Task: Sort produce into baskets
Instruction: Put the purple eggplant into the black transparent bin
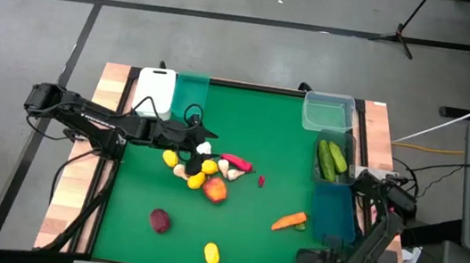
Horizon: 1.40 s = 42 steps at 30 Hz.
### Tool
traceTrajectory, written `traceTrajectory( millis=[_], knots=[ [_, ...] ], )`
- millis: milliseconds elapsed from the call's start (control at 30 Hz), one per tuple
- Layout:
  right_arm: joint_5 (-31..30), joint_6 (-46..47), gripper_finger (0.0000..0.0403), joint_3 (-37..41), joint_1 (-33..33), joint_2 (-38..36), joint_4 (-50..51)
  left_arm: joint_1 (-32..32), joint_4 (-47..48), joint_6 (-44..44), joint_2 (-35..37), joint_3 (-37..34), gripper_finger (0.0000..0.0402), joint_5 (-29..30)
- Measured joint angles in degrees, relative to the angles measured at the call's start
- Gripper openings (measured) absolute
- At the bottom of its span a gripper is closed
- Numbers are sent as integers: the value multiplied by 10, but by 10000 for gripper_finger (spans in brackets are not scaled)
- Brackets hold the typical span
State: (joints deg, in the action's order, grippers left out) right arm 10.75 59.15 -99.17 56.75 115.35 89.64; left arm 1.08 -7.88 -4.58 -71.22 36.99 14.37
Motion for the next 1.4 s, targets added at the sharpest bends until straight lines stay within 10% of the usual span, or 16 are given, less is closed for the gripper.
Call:
traceTrajectory(
  millis=[633, 1400],
  knots=[
    [-68, -216, 76, 4, -1, 0, -100, 0, 0, 0, 0, 0, 301, 0],
    [-70, -220, 76, 3, -1, 1, -159, 0, 0, 2, 0, 0, 301, 0]
  ],
)
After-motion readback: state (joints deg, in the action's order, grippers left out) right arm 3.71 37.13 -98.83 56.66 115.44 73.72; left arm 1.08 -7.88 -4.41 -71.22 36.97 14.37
